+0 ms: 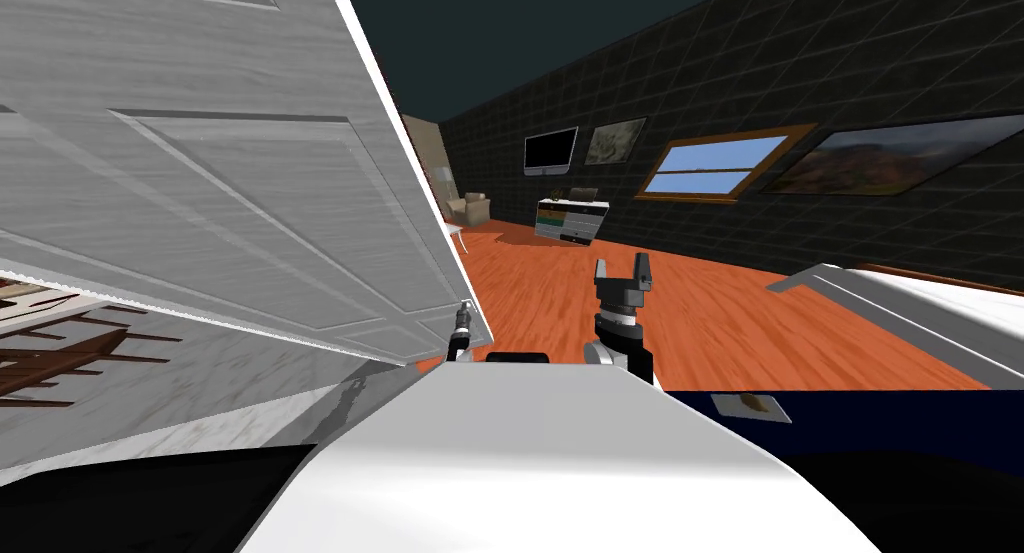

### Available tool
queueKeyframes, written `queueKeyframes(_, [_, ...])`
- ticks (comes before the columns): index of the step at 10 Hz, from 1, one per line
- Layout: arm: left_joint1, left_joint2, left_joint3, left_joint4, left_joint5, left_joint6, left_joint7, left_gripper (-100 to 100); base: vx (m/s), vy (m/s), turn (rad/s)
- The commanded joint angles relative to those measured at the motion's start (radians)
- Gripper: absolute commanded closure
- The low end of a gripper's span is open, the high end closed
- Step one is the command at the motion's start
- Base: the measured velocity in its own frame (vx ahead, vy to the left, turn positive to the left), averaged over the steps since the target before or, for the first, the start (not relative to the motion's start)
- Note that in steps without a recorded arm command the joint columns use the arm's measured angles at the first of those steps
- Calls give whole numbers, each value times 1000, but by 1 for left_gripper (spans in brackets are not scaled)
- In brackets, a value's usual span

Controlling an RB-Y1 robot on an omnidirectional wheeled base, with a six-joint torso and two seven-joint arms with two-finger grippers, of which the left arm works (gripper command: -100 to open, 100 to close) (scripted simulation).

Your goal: Push the door open

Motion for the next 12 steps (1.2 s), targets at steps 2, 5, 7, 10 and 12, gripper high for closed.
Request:
queueKeyframes(2, [-1, -5, 13, -2, 6, 3, -5, 100, 128, -41, 55])
queueKeyframes(5, [-4, 6, 46, 0, 23, 3, -15, 100, 182, -33, 47])
queueKeyframes(7, [-5, 9, 73, 2, 37, 2, -24, 100, 224, -34, 63])
queueKeyframes(10, [-7, 4, 113, 6, 57, 1, -36, 100, 234, -42, 71])
queueKeyframes(12, [-8, -4, 135, 8, 69, 1, -44, 100, 238, -50, 71])
